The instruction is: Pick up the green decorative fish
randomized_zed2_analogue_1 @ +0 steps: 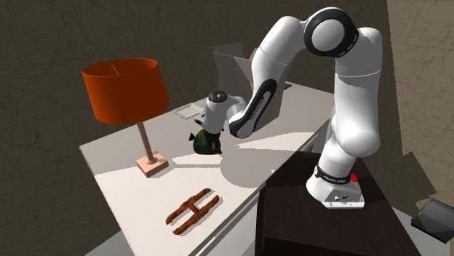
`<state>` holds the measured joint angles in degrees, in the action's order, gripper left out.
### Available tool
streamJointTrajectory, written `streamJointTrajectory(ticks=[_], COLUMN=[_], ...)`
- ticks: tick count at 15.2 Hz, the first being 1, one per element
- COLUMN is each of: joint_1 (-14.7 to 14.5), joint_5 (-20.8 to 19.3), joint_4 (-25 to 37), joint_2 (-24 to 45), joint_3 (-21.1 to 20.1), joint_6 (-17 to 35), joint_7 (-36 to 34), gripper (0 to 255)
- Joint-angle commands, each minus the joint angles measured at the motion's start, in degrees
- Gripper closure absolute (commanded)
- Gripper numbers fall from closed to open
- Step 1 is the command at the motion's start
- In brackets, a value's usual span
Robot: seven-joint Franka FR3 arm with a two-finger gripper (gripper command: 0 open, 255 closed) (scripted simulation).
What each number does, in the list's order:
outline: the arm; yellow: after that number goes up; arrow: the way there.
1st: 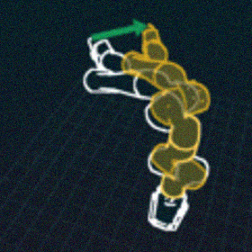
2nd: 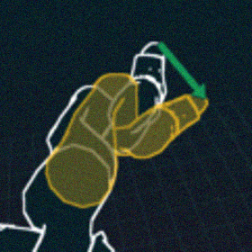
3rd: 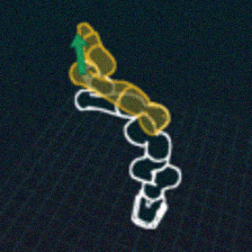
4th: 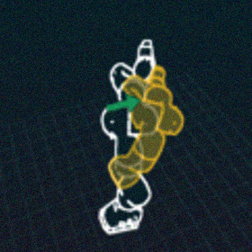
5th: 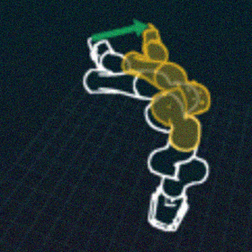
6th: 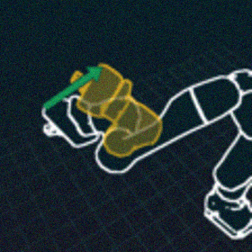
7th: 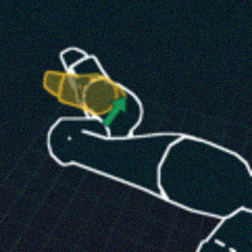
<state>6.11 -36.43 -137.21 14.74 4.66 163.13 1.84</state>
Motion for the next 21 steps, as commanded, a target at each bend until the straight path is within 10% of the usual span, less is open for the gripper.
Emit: streamJointTrajectory(ticks=[1, 21], joint_1=[0.0, 1.8], joint_5=[0.0, 10.1], joint_4=[0.0, -0.6], joint_2=[0.0, -10.7], joint_3=[0.0, -3.7], joint_6=[0.0, -9.7], joint_7=[0.0, 9.9], gripper=[255, 255])
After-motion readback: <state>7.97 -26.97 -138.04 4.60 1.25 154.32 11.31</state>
